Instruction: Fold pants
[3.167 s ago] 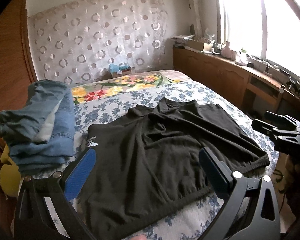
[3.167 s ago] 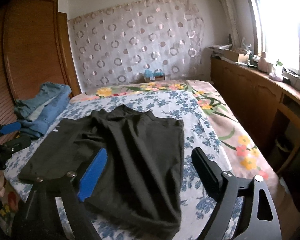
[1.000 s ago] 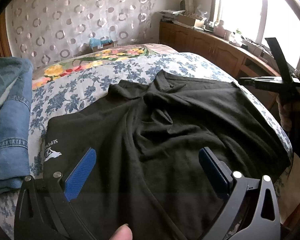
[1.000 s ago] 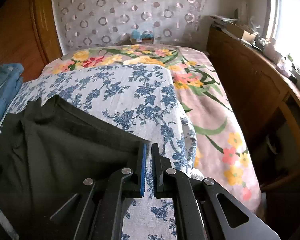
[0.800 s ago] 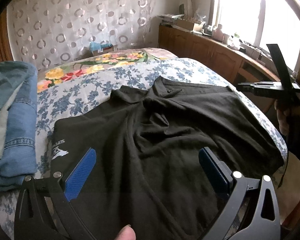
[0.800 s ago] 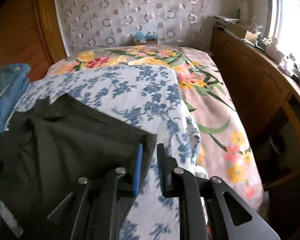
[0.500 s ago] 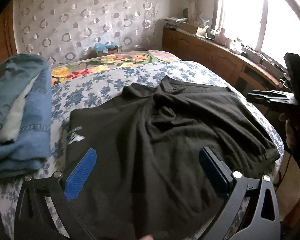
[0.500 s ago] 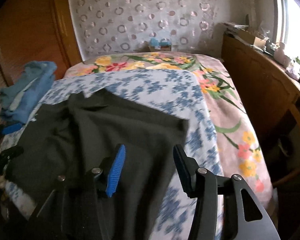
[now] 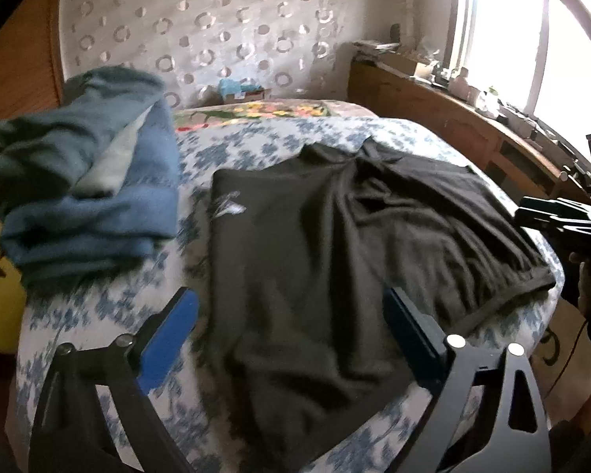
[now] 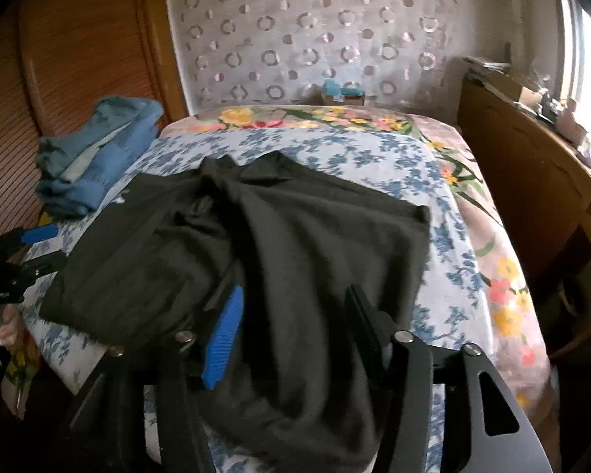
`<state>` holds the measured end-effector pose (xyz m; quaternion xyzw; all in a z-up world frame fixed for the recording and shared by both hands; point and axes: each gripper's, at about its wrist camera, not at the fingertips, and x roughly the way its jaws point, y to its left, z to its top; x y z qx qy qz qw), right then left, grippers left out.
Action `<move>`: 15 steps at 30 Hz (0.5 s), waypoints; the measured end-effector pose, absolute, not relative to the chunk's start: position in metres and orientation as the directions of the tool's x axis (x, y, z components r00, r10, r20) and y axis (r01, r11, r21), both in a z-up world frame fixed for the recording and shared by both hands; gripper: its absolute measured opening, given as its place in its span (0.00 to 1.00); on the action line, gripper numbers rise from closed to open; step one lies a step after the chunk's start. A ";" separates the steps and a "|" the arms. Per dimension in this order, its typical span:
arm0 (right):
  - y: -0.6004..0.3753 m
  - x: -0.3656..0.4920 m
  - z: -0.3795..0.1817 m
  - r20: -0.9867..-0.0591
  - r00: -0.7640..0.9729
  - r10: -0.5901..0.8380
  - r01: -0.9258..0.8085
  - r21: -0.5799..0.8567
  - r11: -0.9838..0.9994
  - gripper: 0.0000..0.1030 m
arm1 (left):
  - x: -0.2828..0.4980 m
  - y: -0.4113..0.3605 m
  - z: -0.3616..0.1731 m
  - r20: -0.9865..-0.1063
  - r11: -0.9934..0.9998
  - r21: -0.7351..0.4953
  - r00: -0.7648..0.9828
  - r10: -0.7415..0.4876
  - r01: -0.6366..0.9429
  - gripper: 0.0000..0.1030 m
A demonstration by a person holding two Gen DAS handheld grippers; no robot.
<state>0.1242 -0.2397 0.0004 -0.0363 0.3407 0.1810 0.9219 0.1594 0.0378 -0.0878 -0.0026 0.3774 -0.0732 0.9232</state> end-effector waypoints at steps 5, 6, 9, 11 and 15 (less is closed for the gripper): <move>-0.238 0.121 -0.005 -0.639 0.702 0.315 -0.367 0.055 0.929 0.57 | 0.140 0.057 -0.099 -0.708 0.993 -0.082 0.696 -0.120 0.088 0.78; -0.240 0.121 -0.006 -0.639 0.701 0.317 -0.367 0.058 0.929 0.57 | 0.138 0.059 -0.102 -0.714 0.993 -0.083 0.690 -0.118 0.084 0.76; -0.239 0.121 -0.009 -0.644 0.693 0.324 -0.373 0.064 0.926 0.57 | 0.132 0.066 -0.109 -0.730 0.993 -0.096 0.673 -0.118 0.071 0.69; -0.240 0.121 -0.010 -0.646 0.690 0.327 -0.377 0.065 0.924 0.57 | 0.129 0.067 -0.113 -0.738 0.992 -0.103 0.663 -0.125 0.072 0.65; -0.239 0.120 -0.010 -0.645 0.689 0.331 -0.383 0.064 0.921 0.58 | 0.121 0.065 -0.116 -0.741 0.990 -0.104 0.656 -0.142 0.096 0.53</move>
